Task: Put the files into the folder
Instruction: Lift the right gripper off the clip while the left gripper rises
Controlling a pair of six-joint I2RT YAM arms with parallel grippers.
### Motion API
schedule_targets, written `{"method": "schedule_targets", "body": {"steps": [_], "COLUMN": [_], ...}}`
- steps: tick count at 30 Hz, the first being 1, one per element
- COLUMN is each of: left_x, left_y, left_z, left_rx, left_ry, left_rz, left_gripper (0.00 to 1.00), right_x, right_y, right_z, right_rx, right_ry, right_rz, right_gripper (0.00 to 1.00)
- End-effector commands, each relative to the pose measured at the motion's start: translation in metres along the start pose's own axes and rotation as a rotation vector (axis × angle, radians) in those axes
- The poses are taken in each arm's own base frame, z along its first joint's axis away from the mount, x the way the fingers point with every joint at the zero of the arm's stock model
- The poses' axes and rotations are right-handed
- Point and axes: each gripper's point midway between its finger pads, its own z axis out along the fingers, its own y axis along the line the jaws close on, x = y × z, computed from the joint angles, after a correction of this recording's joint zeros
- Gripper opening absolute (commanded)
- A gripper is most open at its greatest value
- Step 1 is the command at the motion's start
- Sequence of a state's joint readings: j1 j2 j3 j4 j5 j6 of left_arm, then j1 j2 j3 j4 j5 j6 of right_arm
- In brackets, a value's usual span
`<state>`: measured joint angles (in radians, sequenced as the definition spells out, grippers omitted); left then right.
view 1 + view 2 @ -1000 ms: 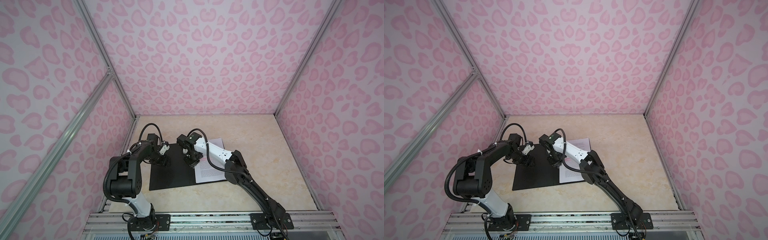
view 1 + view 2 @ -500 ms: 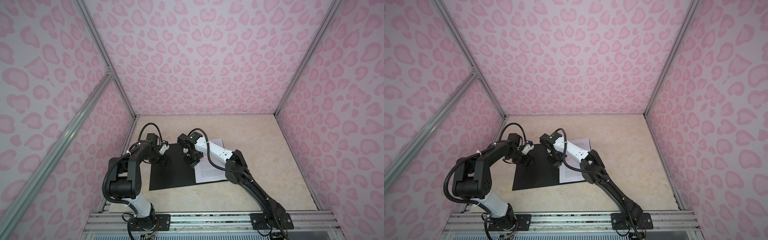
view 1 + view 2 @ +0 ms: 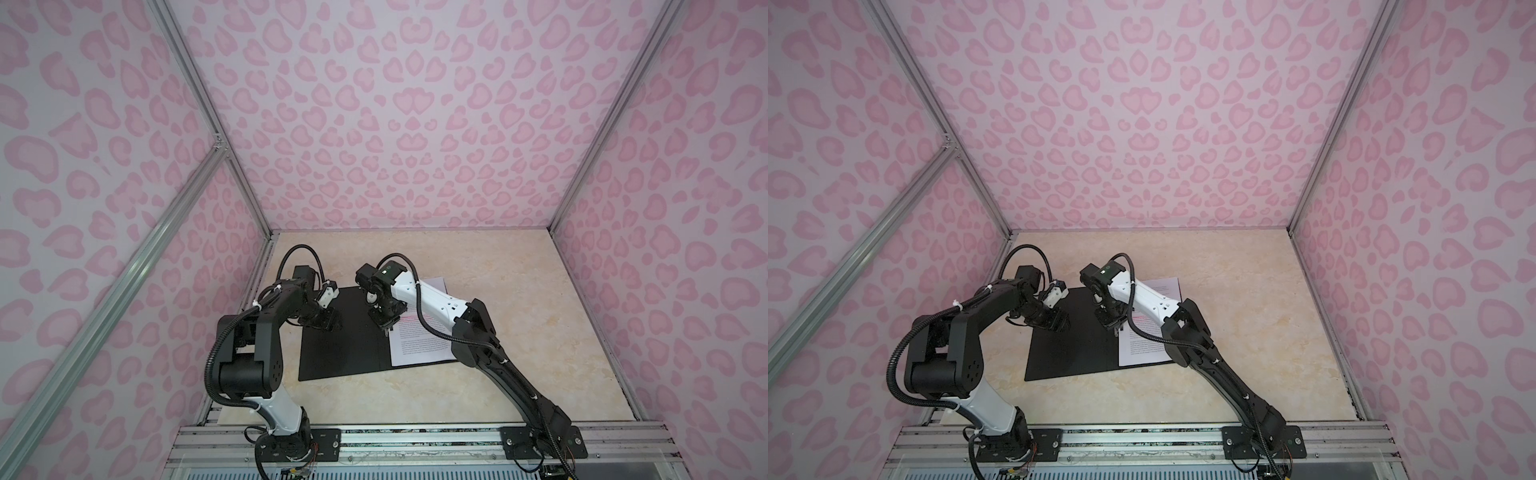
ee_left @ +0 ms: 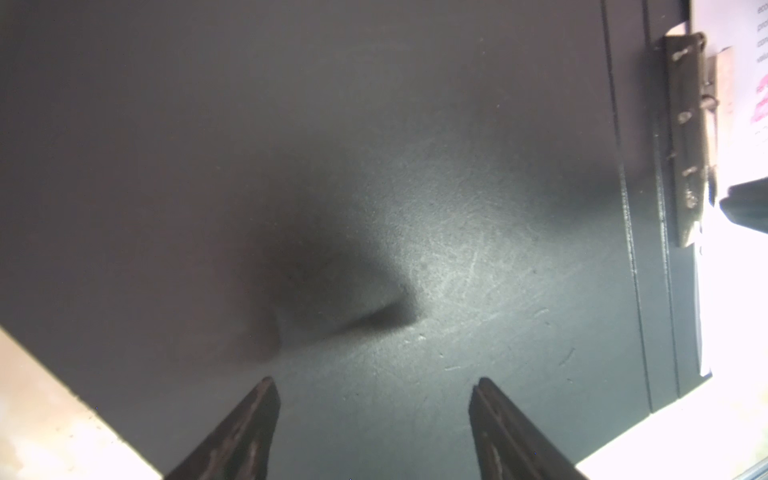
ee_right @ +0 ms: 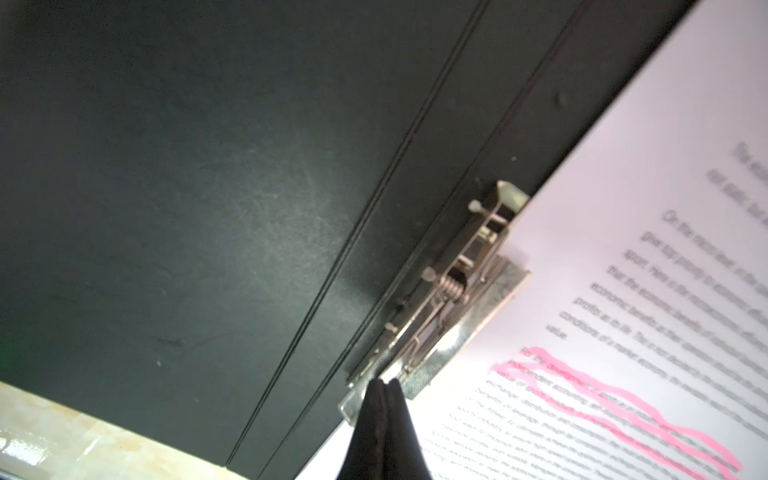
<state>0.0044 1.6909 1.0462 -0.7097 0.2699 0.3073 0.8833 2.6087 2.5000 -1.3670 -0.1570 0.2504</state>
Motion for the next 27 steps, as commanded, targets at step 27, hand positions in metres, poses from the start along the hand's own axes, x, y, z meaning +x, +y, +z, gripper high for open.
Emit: {"method": "schedule_targets", "body": {"steps": [27], "left_x": [-0.014], "left_y": [0.011], "left_z": [-0.078], "left_rx": [-0.028], "left_ry": [-0.171], "left_rz": [-0.115], "left_gripper": [0.98], "right_x": [-0.006], "right_y": [-0.114], "right_z": [-0.134], "right_rx": [-0.035], "right_ry": [-0.471], "right_rz": [0.301], "right_gripper": [0.32]}}
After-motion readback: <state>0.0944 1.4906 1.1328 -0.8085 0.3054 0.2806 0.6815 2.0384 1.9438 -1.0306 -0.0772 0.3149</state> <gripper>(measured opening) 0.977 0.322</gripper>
